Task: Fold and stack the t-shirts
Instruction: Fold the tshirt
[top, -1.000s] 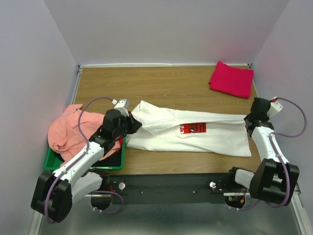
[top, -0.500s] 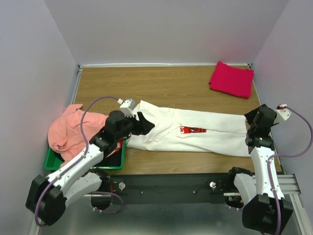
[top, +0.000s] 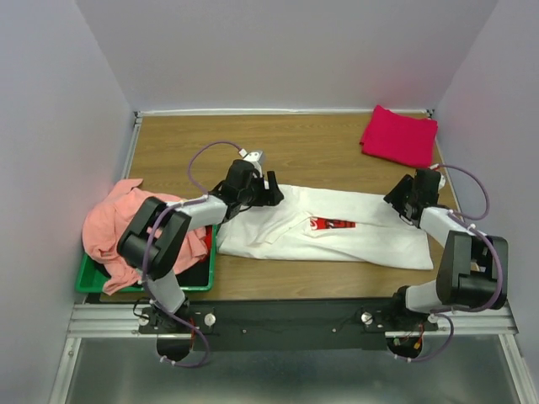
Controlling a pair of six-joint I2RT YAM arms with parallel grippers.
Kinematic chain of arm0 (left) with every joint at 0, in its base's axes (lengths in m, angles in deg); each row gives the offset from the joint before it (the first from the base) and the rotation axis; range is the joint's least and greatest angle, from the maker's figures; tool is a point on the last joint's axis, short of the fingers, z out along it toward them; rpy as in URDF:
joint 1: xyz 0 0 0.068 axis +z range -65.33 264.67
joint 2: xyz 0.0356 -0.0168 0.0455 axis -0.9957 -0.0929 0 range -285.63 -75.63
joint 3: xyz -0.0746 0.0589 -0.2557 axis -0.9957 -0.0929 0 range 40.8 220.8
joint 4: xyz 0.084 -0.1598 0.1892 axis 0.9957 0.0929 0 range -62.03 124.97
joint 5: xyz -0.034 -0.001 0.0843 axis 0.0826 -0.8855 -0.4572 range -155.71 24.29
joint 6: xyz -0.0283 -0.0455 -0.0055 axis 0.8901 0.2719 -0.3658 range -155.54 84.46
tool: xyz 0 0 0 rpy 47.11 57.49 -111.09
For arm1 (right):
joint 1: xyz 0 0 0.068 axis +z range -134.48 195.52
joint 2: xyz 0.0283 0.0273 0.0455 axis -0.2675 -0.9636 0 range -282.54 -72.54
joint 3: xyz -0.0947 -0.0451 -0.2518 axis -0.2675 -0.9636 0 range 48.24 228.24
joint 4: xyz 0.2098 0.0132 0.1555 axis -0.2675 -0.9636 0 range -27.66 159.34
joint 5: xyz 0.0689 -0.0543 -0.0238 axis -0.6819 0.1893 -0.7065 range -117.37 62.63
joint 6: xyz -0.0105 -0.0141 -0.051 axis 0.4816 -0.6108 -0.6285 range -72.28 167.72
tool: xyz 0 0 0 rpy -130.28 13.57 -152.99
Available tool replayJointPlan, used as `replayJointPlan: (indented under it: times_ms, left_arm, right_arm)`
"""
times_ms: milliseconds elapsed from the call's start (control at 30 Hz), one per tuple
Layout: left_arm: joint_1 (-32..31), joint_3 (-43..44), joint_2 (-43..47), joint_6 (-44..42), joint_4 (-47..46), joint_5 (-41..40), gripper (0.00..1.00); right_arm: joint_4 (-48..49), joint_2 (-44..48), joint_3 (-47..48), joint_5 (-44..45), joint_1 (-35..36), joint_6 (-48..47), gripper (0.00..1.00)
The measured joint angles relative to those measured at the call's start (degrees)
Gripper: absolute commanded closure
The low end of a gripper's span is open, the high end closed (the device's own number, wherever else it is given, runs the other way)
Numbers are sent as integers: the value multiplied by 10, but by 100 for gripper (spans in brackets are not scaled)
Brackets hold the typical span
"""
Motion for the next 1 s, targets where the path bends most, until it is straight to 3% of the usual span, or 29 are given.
replayJointPlan:
  times_ms: [167, 633, 833, 1000]
  left_arm:
    - [27, 57, -108, -15, -7, -5, 18]
    - [64, 285, -261, -70, 37, 3, 18]
    - [62, 305, -246, -91, 69, -28, 19]
    - [14, 249, -140, -106, 93, -111, 29]
  right_arm:
    - [7, -59, 22, -10, 1, 0, 34]
    - [23, -141, 88, 15, 2, 15, 34]
    - [19, -146, 97, 8, 2, -11, 33]
    - [10, -125, 98, 1, 2, -32, 32]
